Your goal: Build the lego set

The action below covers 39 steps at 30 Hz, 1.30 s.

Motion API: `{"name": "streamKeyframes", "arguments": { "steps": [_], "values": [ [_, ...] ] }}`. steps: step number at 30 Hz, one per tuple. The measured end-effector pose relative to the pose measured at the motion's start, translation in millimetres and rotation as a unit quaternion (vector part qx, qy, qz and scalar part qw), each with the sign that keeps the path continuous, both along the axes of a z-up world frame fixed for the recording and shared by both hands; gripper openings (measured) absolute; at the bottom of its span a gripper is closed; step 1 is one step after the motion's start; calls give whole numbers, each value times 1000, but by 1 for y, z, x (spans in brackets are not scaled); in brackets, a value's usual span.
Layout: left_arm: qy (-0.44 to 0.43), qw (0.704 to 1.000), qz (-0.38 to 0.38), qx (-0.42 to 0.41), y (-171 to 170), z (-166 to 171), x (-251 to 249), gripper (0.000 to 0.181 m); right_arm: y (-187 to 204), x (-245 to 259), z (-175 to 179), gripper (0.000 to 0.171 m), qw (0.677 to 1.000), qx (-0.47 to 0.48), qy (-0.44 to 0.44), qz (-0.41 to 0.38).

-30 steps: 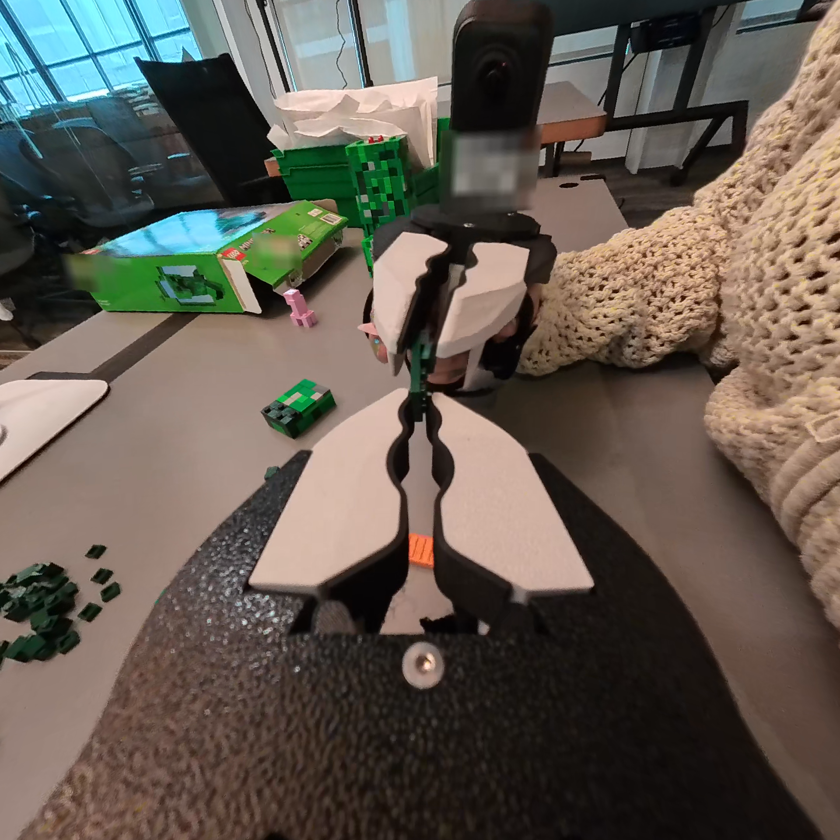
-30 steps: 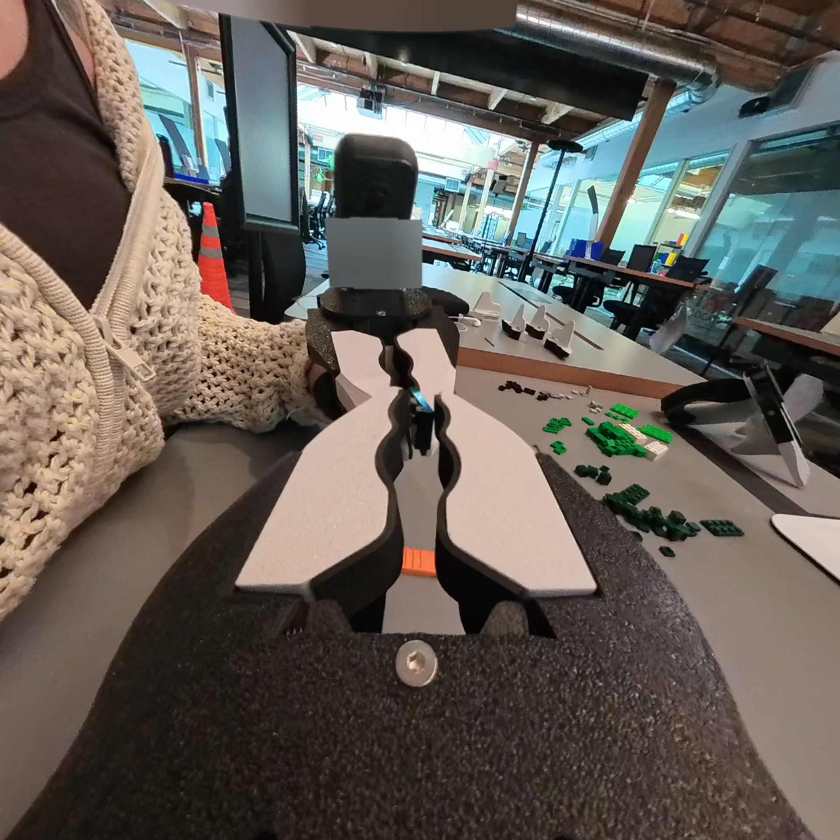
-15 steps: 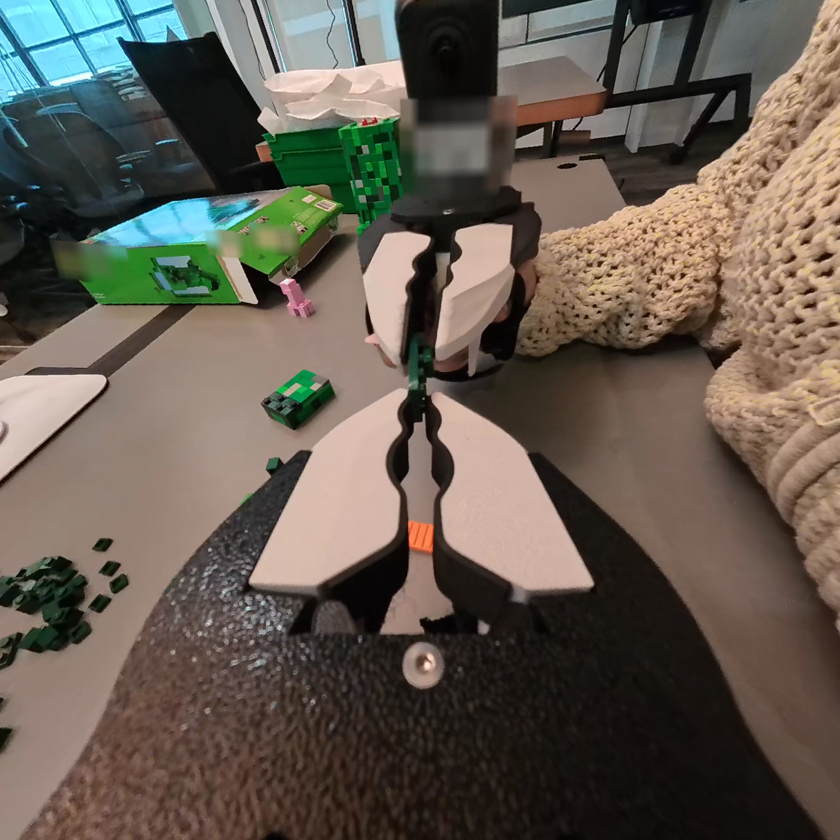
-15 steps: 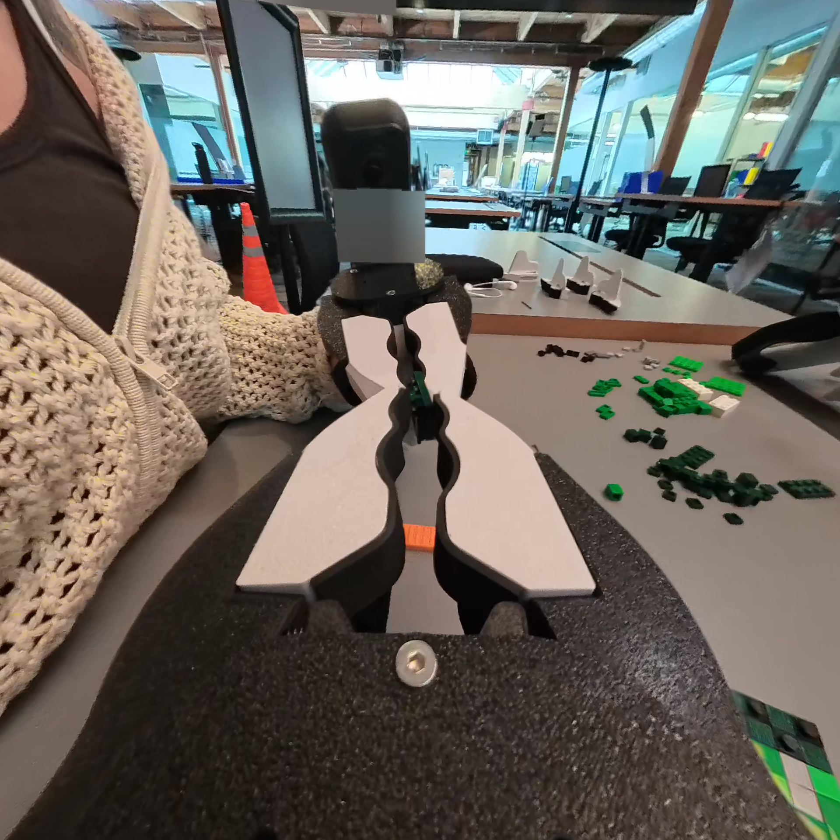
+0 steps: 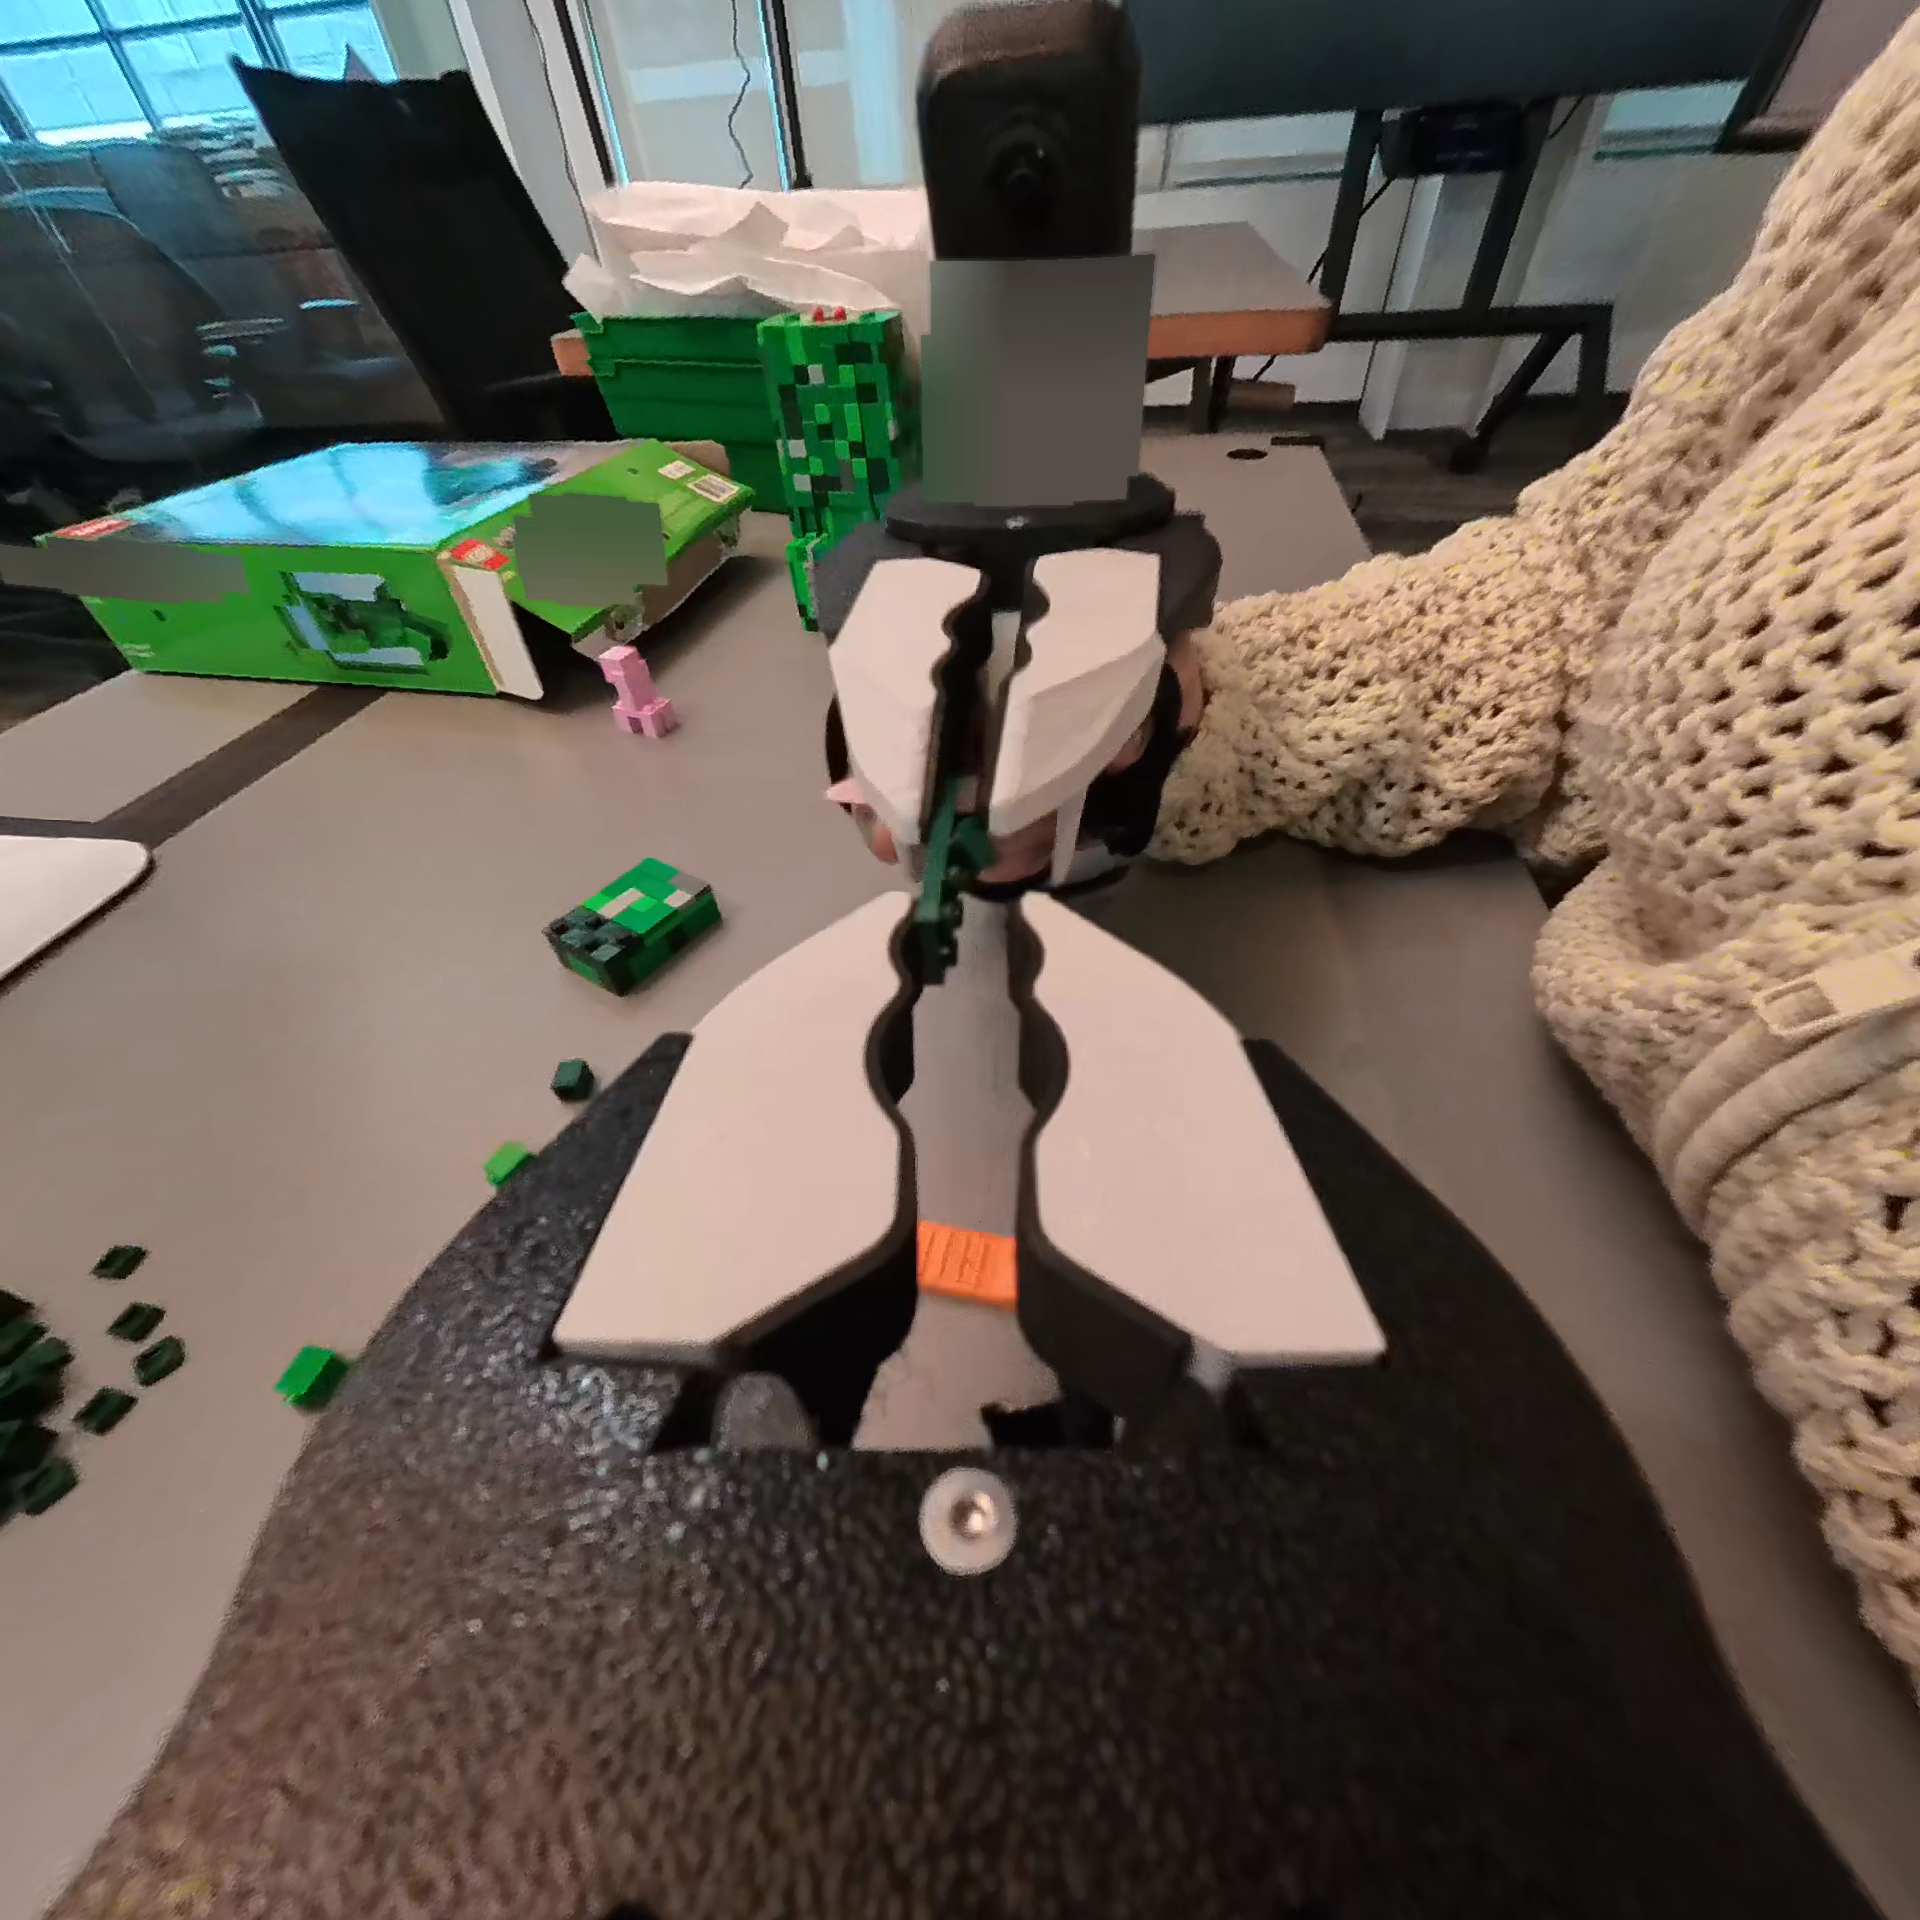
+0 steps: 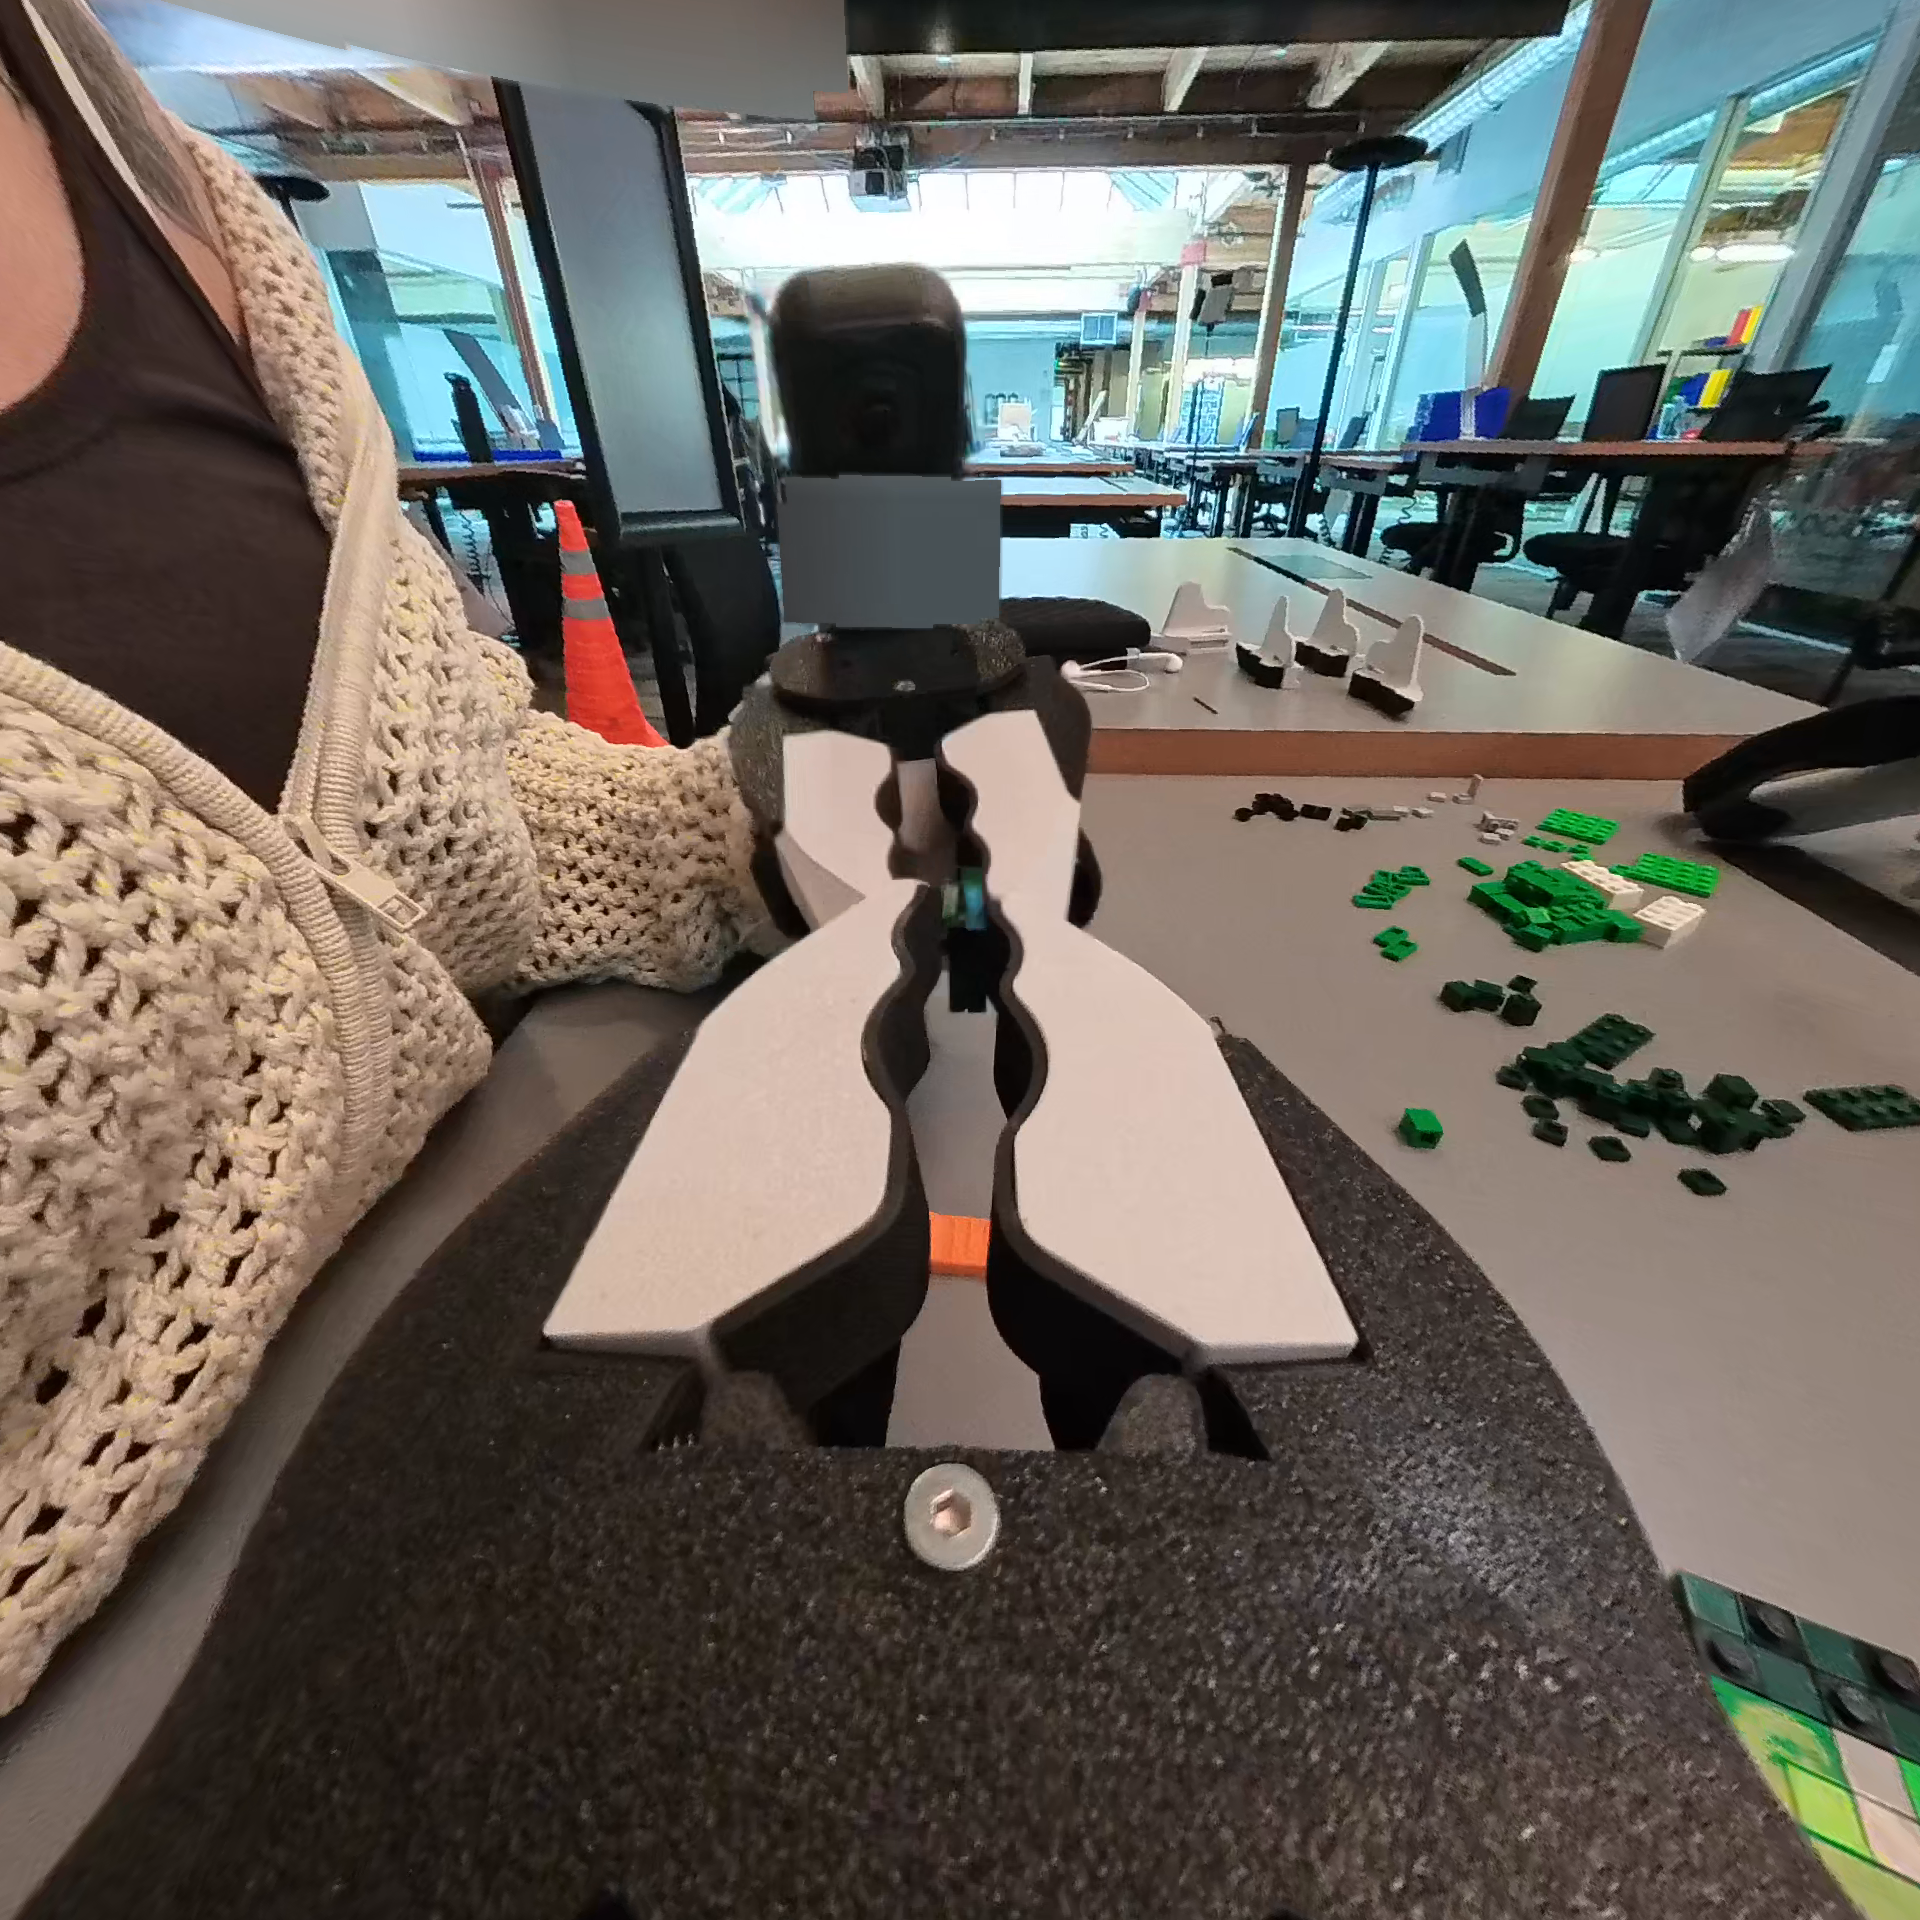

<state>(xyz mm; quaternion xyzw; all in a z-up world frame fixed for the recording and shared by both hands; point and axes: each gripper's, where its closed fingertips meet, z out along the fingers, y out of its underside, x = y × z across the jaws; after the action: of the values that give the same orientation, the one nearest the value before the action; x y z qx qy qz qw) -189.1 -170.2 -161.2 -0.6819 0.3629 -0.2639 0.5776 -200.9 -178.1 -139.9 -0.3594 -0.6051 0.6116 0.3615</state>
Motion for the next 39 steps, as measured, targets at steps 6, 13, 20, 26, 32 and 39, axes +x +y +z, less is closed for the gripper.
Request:
{"name": "streamKeyframes", "arguments": {
  "steps": [6, 13, 20, 26, 32, 39],
  "values": [
    [-23, 1000, -16, -1, -3, 6, 1, 13, -2, 1, -1, 8, 1000, 7, 3, 5],
    [8, 1000, -7, -13, -1, -3, -6, 10, 3, 1, -2, 7, 1000, -10, -6, 2],
    [33, 999, 4, -43, 1, -12, -11, 5, 4, -1, -12, 8, 999, -7, -35, 2],
    [113, 985, 1, -130, -2, -41, -16, 4, 4, -4, -44, 9, 985, 115, -128, -15],
    [166, 968, -21, -190, -11, -61, -25, 4, -2, -10, -67, 9, 971, 153, -183, -14],
    [171, 964, -8, -203, -7, -68, -31, 4, 3, -15, -73, 9, 969, 146, -195, -30]
  ]
}}
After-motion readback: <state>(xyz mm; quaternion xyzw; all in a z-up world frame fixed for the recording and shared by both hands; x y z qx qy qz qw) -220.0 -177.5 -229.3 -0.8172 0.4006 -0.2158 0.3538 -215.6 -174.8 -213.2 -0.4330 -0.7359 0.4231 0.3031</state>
